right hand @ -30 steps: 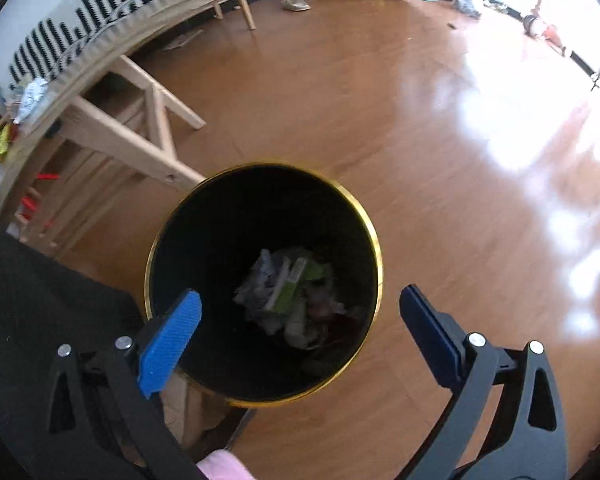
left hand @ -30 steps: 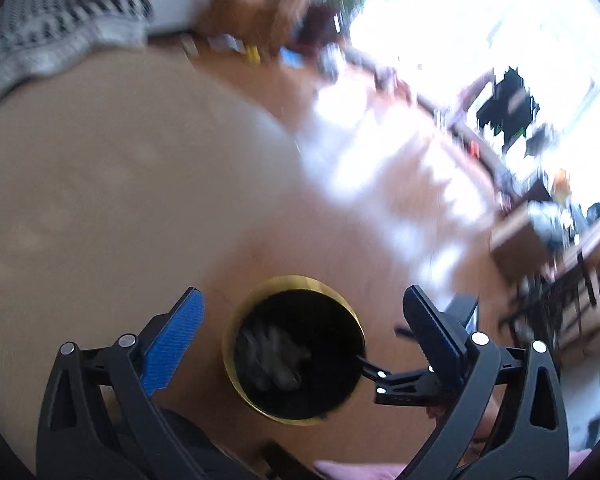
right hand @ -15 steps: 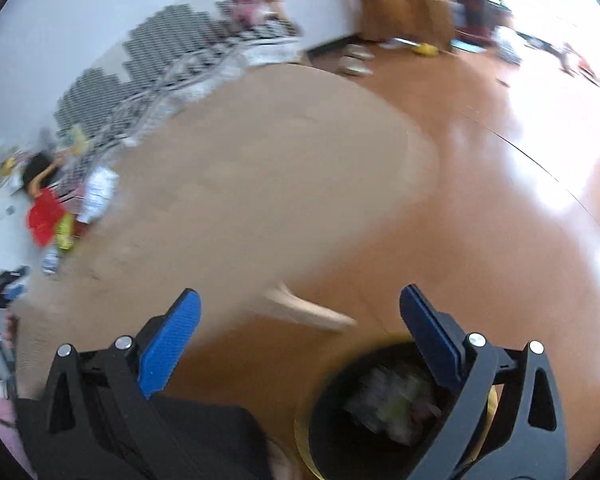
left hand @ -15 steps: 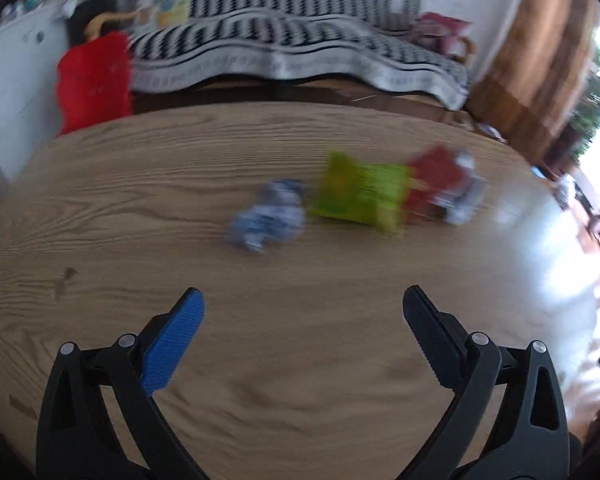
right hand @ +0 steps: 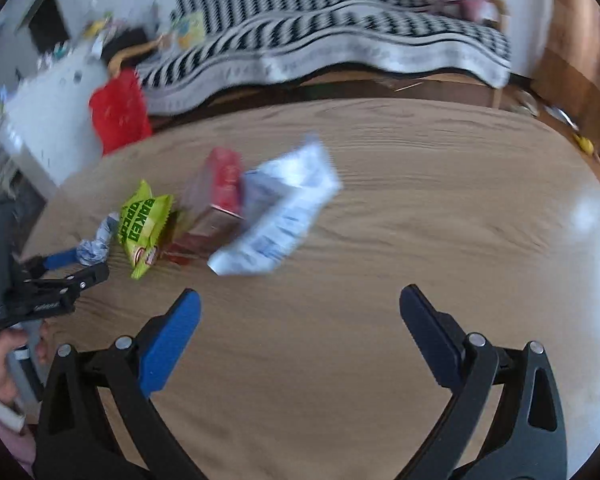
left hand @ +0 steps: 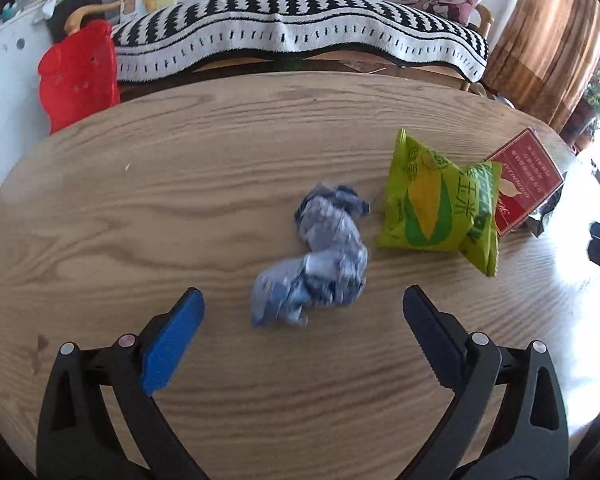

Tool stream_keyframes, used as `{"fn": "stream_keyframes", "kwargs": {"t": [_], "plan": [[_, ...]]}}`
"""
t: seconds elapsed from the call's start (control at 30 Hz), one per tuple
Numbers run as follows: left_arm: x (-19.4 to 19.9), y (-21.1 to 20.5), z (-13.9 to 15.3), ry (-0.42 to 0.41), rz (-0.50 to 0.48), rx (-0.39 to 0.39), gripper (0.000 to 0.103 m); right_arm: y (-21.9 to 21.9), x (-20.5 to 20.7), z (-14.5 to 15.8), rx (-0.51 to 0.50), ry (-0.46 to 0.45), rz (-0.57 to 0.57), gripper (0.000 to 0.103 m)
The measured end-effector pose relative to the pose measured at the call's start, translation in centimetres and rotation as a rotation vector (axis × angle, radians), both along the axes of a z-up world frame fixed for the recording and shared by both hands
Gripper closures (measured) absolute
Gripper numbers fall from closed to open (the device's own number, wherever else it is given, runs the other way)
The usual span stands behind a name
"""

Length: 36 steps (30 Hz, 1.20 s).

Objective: Collect trash
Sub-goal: 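Return both tools to the table over the remaining trash, then grasp the white printed wrapper with the right tool while the left tool grasps the blue crumpled wrapper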

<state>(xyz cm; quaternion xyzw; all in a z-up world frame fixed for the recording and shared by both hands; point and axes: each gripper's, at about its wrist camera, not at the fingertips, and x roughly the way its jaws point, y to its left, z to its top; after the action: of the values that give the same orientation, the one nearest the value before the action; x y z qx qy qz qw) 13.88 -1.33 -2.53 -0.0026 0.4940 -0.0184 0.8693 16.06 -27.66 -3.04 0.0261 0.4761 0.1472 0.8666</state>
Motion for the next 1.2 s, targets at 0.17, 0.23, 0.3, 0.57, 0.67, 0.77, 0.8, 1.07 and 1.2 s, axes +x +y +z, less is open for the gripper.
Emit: {"fn": "stream_keyframes", "kwargs": {"t": [0.17, 0.23, 0.3, 0.57, 0.67, 0.77, 0.8, 1.07, 1.2], "plan": [[1.6, -0.3, -0.3, -0.008, -0.018, 0.021, 0.006, 3.2, 4.2, -2.1, -0.053, -0.005, -0.024, 0.007], [2.0, -0.6, -0.8, -0.009, -0.031, 0.051, 0.006, 3.2, 4.9, -2.9, -0.114, -0.005, -0.038, 0.007], [1.8, -0.7, -0.7, -0.018, -0.044, 0.06, 0.006, 2.2, 4.8, -3.2, -0.13, -0.01, -0.05, 0.007], [1.6, 0.3, -0.8, -0.029, -0.022, 0.043, 0.006, -3.9, 4.1, -2.9, -0.035, -0.019, -0.141, 0.007], [1.6, 0.7, -0.8, -0.04, -0.007, 0.035, 0.006, -2.5, 4.3, -2.9, -0.042, -0.042, -0.083, 0.007], [1.6, 0.6, -0.9, -0.054, -0.012, 0.044, 0.006, -1.1, 4.4, -2.9, -0.076, -0.058, -0.026, 0.007], [1.7, 0.6, -0.8, -0.06, -0.018, 0.044, 0.007, -1.1, 4.4, -2.8, -0.067, -0.061, -0.019, 0.007], [1.6, 0.6, 0.0, -0.086, -0.017, -0.026, 0.04, -1.4, 5.6, -1.7, 0.025, -0.105, -0.033, 0.019], [1.4, 0.8, 0.4, -0.093, -0.011, -0.074, 0.071, -0.8, 6.0, -2.3, 0.047, -0.074, 0.01, 0.055]]}}
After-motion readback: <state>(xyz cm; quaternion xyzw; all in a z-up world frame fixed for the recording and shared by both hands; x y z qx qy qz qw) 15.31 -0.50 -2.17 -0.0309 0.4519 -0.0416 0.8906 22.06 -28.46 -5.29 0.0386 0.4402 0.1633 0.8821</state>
